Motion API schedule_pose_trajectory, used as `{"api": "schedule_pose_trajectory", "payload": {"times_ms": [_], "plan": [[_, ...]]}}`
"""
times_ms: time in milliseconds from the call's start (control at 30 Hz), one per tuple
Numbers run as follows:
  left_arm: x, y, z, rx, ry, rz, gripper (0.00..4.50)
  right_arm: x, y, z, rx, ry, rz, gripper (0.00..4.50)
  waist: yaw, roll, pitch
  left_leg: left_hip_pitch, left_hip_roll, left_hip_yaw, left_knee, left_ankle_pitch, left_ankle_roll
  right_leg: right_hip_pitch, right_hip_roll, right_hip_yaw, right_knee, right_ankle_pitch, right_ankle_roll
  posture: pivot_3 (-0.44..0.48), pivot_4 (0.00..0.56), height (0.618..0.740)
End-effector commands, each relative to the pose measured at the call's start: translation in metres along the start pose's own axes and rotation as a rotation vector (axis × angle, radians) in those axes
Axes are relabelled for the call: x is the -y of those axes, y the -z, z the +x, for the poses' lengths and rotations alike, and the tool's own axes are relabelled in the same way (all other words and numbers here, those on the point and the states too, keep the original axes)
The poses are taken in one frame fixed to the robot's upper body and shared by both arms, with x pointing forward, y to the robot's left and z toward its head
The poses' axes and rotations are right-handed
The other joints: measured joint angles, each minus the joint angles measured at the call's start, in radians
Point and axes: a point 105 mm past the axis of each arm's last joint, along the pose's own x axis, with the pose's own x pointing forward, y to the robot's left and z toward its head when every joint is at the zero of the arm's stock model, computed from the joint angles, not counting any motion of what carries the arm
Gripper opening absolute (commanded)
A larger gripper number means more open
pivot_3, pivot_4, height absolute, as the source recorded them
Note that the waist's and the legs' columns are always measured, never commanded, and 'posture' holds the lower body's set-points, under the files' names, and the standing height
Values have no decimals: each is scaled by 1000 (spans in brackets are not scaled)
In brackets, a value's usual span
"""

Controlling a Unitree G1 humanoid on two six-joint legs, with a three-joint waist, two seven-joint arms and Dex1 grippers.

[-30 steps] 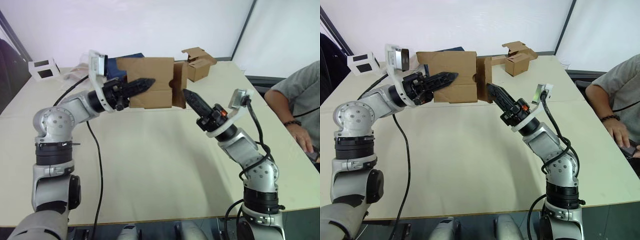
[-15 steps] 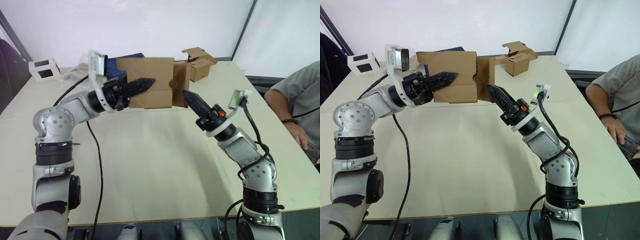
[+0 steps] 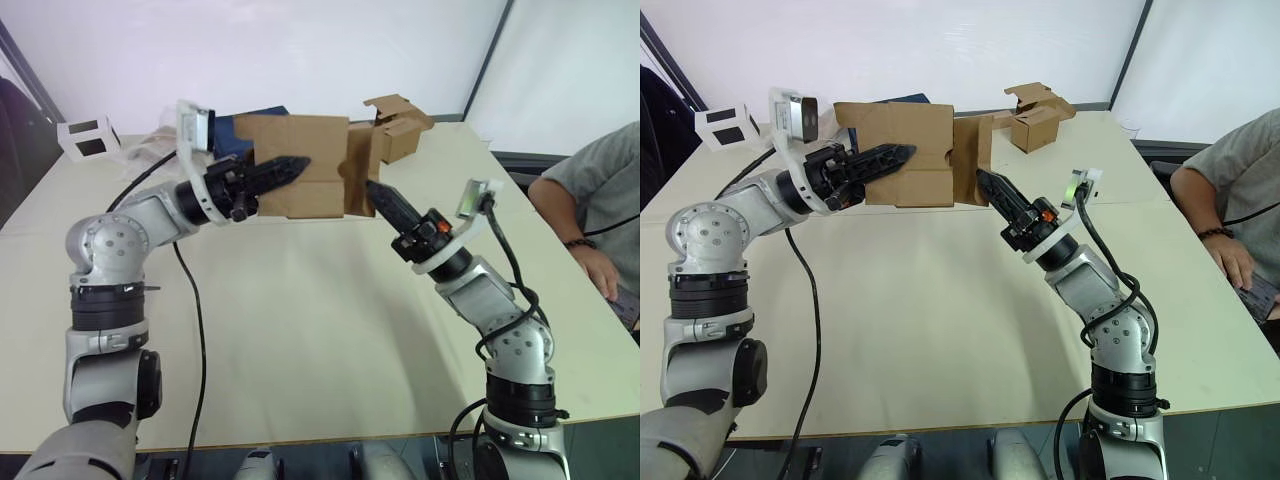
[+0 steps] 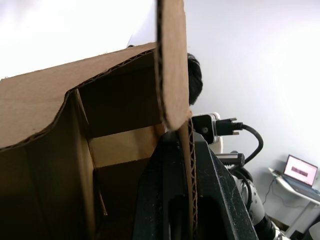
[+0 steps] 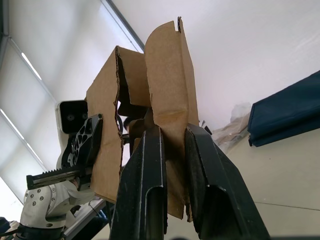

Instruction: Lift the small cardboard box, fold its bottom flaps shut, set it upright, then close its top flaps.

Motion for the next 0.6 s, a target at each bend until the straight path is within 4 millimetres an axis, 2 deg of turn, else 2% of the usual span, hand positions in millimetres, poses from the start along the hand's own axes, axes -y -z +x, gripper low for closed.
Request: {"api": "schedule_pose_trajectory", "payload": {"times_ms": [33,67,100,233,600], "plan": [[9,-12,2,28,28,46,0,-26,-8,4,18,-121,-19,684,0,0,0,0,0,0,0,0,0,0,0,0,0,0,0,0,150,740],[9,-12,2,28,29,46,0,-26,-8,4,18,-120,-19,1036,0,0,0,0,0,0,0,0,0,0,0,0,0,0,0,0,150,740],[9,-12,2,28,30,46,0,-25,-9,4,18,-115,-22,1149,0,0,0,0,0,0,0,0,0,0,0,0,0,0,0,0,150,740],[10,-12,3,30,31,46,0,-23,-11,3,35,-100,-18,2728,0,0,0,0,0,0,0,0,0,0,0,0,0,0,0,0,150,740],[13,-15,5,38,41,48,0,-15,-14,-4,106,-90,88,2728,0,0,0,0,0,0,0,0,0,0,0,0,0,0,0,0,150,740]]}}
